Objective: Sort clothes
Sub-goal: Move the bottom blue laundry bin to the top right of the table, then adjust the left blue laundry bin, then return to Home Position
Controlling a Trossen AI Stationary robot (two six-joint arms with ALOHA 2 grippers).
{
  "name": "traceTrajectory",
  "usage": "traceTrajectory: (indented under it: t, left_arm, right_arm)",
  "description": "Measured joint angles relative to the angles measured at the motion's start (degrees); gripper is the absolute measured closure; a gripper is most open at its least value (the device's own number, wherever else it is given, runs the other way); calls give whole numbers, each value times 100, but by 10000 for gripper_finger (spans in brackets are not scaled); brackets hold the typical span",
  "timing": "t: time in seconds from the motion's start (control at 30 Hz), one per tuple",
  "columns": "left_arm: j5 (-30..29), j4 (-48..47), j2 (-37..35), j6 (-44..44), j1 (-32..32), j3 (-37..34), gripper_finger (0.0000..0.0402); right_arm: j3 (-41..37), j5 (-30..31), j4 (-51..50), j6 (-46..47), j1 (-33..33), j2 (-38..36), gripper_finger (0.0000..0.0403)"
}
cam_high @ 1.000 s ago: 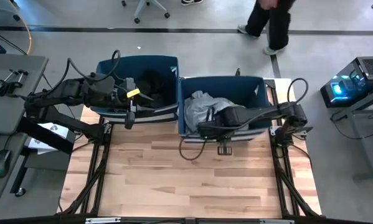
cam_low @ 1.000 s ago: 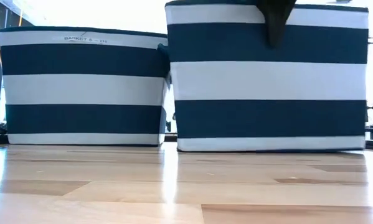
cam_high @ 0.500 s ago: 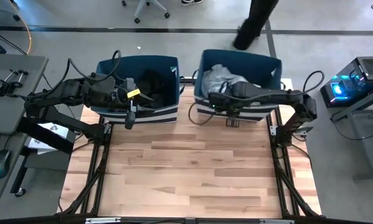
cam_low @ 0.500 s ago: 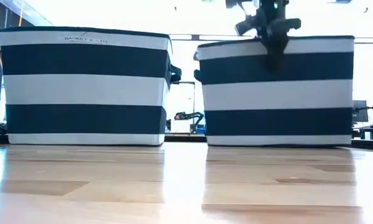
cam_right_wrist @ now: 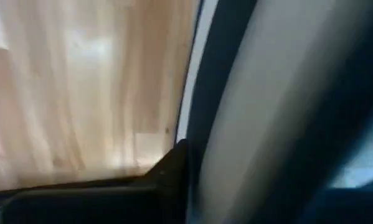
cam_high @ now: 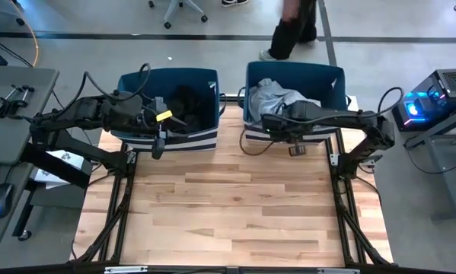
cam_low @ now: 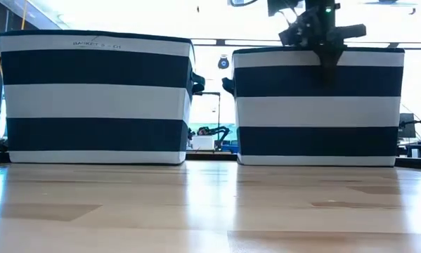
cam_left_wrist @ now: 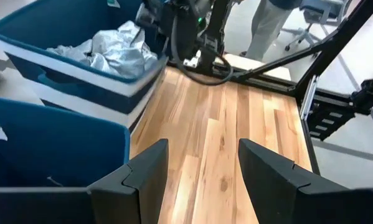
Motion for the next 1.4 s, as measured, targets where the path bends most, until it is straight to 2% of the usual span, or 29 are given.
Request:
traceTrajectory:
  t: [0.13,0.27,0.37,0.47,0.57,0.67,0.9,0.93,1.0,1.1,1.2,1.3,1.4]
  left_arm:
    - [-1,-250,0,54,0,0,220]
    - [240,-573,52,54,2,0,220]
    - [613,-939,249,-36,0,2,220]
    - [1346,-1458,570,-307,2,-26,220]
    - [1851,-1825,816,-568,-9,-387,220]
    - [1385,-2224,954,-746,-66,-916,220]
    - [-1285,-3305,776,-904,109,-1859,220]
    - [-1522,-3290,722,-859,184,-1900,220]
    - [-1638,-3225,594,-623,335,-1937,220]
    - [-1395,-3332,427,-536,447,-1896,220]
    - [-850,-3732,255,-743,441,-1631,220]
    - [-192,-3926,45,-1039,328,-1194,220]
    - [493,-3572,-277,-1153,153,-764,220]
  right_arm:
    - [4,596,-123,703,206,-345,268]
    - [464,363,-93,1447,469,-598,237]
    - [1024,202,56,2272,660,-701,230]
    - [1554,205,489,2997,846,-819,229]
    - [1972,215,1016,3326,1020,-855,229]
    - [2285,290,1369,3371,1192,-866,229]
    - [2447,342,1408,3378,1530,-866,229]
    - [2447,342,1364,3397,1567,-866,229]
    - [2447,343,1308,3455,1631,-864,229]
    - [2447,345,1155,3610,1736,-865,229]
    - [2447,295,947,3996,1880,-903,229]
    - [2449,-208,780,4401,2120,-954,229]
    - [2451,-979,793,4583,2507,-948,229]
